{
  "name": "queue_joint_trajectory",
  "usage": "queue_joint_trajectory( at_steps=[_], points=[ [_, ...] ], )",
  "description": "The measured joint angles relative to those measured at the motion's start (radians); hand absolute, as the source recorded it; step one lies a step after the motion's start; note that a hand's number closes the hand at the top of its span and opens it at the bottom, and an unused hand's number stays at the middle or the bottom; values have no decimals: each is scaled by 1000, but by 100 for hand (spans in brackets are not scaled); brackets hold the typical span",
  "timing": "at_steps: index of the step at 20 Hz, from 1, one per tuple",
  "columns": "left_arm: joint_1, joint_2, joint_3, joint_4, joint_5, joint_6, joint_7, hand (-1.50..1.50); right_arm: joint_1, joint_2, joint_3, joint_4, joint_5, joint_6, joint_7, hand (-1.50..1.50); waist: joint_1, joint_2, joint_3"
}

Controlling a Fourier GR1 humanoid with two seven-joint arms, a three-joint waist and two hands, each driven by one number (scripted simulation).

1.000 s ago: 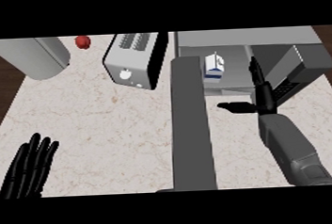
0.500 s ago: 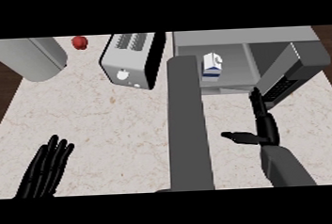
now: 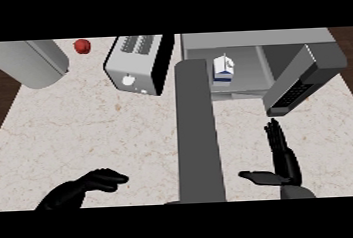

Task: Pick up the milk, place it into the microwave and close the microwave

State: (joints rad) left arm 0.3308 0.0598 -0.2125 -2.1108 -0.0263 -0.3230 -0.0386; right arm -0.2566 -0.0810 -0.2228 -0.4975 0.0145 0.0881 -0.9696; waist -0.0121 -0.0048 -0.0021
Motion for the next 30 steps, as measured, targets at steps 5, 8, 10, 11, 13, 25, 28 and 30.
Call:
queue_joint_trajectory(
  at_steps=[5,8,10,11,13,25,28,30],
  points=[
    [-48,-2,-14,48,1,-13,14,150,163,7,40,-194,-29,57,7,-150,0,0,0],
    [-110,-7,-28,107,-15,-20,24,150,247,-6,52,-273,-45,84,9,-150,1,2,1],
    [-149,-8,-38,140,-25,-30,30,150,291,-11,59,-323,-56,96,17,-150,2,3,1],
    [-174,-17,-55,146,-31,-30,53,150,317,-17,61,-347,-61,101,21,-150,1,3,1],
    [-221,-27,-86,196,-58,-37,58,150,373,-18,75,-397,-66,108,22,-150,-2,3,1],
    [-440,-59,-310,492,-145,7,29,150,589,-70,102,-638,-127,158,47,-150,-5,3,2],
    [-510,-60,-411,578,-156,110,11,150,627,-86,117,-699,-144,175,54,-150,-12,3,1],
    [-565,-60,-478,638,-134,185,12,150,635,-94,127,-736,-157,184,62,-150,-20,4,1]
  ],
)
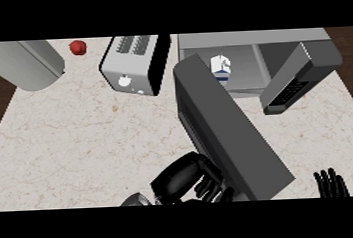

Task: Pick up the milk, place it into the microwave and close the microwave

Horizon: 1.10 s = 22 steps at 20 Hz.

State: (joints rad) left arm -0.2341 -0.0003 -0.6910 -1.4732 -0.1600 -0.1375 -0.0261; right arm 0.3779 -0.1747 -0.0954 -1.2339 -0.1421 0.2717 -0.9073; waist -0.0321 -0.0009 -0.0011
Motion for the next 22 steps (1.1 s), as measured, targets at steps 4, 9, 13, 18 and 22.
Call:
queue_joint_trajectory(
  at_steps=[4,9,13,18,22],
  points=[
    [-109,0,-108,95,88,132,15,150,29,-27,29,-77,-32,33,12,-150,-24,2,-1],
    [-211,0,-206,173,211,280,53,150,57,-58,62,-212,-74,58,44,-150,-57,4,-3],
    [-276,0,-232,238,310,386,15,150,70,-70,92,-290,-102,69,72,-150,-91,12,-4],
    [-347,4,-227,295,439,480,-44,-150,78,-97,117,-382,-128,79,109,-150,-135,24,-5],
    [-395,6,-203,351,507,552,-93,-150,94,-119,135,-442,-150,92,137,-150,-168,33,-5]
  ],
)
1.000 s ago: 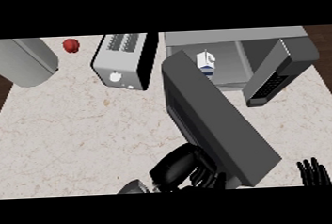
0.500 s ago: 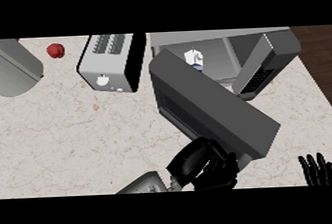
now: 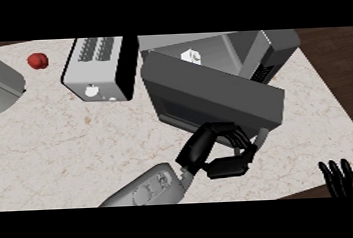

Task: Pick up the milk, place it into the microwave and close the microwave

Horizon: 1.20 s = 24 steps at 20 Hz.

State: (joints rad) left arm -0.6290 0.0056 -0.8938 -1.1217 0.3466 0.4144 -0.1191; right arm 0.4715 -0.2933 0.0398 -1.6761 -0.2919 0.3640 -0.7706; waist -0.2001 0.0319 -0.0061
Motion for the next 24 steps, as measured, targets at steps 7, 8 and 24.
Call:
queue_joint_trajectory(
  at_steps=[7,8,24],
  points=[
    [-94,-4,53,85,115,91,-57,150,12,-40,25,-85,-47,32,51,-150,-46,15,0],
    [-103,-5,62,94,134,95,-69,150,10,-47,27,-94,-53,36,56,-150,-53,19,0],
    [-278,-5,171,282,332,98,-203,150,34,-110,41,-223,-140,79,126,-150,-142,46,2]
  ],
)
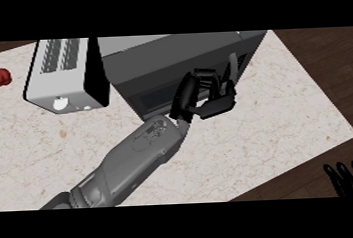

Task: Pick up the milk, place it into the microwave and close the microwave

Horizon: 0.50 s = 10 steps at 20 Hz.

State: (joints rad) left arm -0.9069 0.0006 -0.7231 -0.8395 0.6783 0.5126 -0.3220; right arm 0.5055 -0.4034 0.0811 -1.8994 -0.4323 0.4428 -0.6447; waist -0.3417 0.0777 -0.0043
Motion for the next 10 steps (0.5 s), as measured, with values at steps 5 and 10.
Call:
queue_joint_trajectory(
  at_steps=[5,10],
  points=[
    [0,1,-4,11,33,9,-44,150,4,-22,0,-33,-29,16,20,-150,-10,-1,1],
    [-4,1,-10,25,59,18,-80,150,8,-41,-2,-61,-55,29,35,-150,-23,0,2]
  ],
)
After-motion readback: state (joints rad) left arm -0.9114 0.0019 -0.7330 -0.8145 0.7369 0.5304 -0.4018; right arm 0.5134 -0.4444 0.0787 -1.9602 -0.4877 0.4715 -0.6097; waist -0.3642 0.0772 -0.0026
